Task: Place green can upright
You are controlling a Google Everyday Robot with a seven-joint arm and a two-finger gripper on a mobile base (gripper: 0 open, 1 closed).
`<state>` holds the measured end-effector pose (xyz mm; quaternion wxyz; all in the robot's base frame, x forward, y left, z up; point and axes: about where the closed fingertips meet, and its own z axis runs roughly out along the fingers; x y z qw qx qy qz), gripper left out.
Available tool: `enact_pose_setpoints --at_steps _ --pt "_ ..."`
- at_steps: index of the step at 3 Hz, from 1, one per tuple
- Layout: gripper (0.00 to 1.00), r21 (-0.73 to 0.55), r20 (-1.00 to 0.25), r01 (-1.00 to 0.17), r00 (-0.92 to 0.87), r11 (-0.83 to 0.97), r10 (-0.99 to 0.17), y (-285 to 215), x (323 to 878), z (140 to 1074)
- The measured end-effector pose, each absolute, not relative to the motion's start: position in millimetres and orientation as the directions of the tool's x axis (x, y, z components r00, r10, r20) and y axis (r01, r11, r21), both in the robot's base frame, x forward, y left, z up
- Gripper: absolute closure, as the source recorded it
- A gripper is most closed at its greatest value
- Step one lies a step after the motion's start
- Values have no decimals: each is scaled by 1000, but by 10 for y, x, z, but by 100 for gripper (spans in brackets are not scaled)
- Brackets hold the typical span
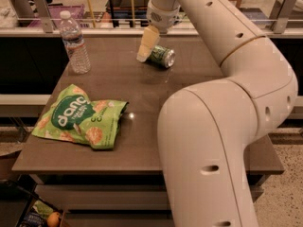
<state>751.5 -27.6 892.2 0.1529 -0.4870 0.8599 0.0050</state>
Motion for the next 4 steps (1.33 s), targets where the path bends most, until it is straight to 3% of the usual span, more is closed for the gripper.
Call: enact_pose_setpoints --at_steps 4 --pt "0 -83 -216 -755 -623 650 -752 -272 7774 8464"
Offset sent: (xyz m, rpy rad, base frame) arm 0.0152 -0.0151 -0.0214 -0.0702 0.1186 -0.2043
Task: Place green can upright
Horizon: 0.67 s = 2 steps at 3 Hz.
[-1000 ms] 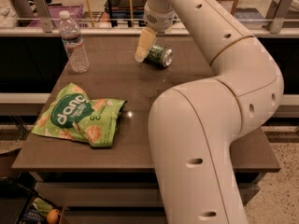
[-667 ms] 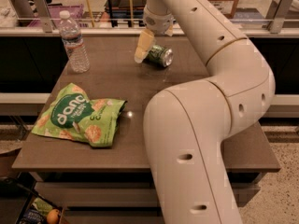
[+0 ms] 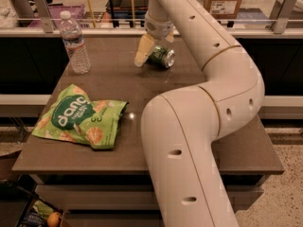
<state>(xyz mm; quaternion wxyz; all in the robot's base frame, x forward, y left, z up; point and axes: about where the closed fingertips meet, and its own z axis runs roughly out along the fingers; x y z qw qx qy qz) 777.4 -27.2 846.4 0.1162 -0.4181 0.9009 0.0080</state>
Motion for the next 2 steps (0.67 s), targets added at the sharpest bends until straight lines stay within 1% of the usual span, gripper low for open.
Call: enact_pose_setpoints --at_steps 1,2 --pt "15 -89 -236 -754 -619 650 -750 -230 7845 8433" --pt "37 -95 -250 -753 -615 651 -748 -199 7898 8405"
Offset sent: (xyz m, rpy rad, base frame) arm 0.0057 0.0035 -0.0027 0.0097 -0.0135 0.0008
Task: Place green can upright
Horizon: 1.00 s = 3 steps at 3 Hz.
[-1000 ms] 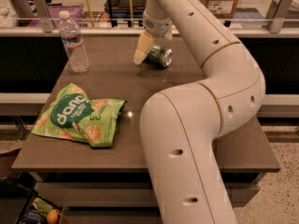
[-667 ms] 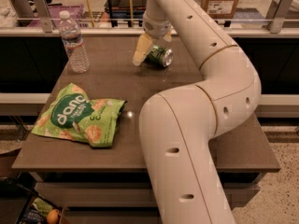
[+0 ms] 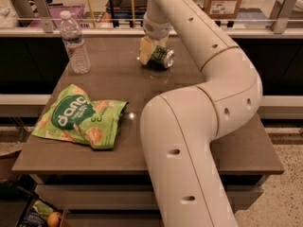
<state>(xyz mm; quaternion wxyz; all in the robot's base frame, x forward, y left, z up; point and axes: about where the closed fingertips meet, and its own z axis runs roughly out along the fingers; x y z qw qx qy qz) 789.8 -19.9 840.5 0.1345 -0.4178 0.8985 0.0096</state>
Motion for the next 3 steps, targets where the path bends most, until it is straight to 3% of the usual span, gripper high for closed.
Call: enact_pose_setpoints --at_steps 2,3 --pt "83 -103 -268 -753 -609 650 -747 -144 7981 8341" --pt "100 -104 -272 -753 -607 650 -747 -130 8000 8331"
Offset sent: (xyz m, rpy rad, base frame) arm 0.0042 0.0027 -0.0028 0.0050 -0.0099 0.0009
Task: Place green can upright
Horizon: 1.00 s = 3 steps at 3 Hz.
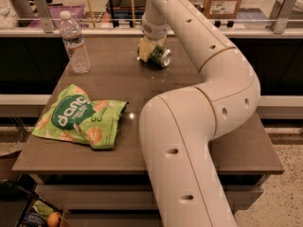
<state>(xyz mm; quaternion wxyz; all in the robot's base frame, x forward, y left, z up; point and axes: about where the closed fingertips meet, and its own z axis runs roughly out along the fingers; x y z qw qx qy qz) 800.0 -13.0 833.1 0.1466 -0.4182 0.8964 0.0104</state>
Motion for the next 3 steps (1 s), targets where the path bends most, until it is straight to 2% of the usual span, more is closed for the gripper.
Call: enact_pose_setpoints --at_steps 3 --pt "100 -138 -322 -722 -615 678 -720 -330 7976 8645"
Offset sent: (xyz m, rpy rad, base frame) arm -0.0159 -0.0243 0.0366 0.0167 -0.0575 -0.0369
